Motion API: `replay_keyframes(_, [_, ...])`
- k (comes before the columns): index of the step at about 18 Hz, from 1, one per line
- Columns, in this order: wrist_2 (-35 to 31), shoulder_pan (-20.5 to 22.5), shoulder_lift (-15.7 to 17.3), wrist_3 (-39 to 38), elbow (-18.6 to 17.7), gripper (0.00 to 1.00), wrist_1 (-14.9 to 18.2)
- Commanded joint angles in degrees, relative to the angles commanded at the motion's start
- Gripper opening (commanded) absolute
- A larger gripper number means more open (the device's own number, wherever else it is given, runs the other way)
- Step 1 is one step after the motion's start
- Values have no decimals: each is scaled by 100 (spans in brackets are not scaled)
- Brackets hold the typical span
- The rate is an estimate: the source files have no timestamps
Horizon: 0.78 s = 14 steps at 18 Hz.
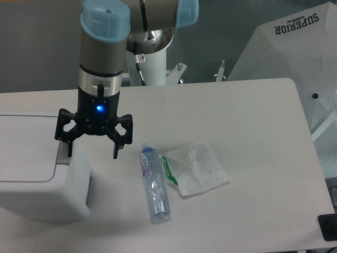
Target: Open the trash can
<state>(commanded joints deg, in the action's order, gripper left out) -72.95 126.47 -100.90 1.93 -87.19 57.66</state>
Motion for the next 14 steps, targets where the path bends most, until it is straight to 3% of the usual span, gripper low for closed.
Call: replay_keyframes(14, [9,0,0,9,26,100,-9])
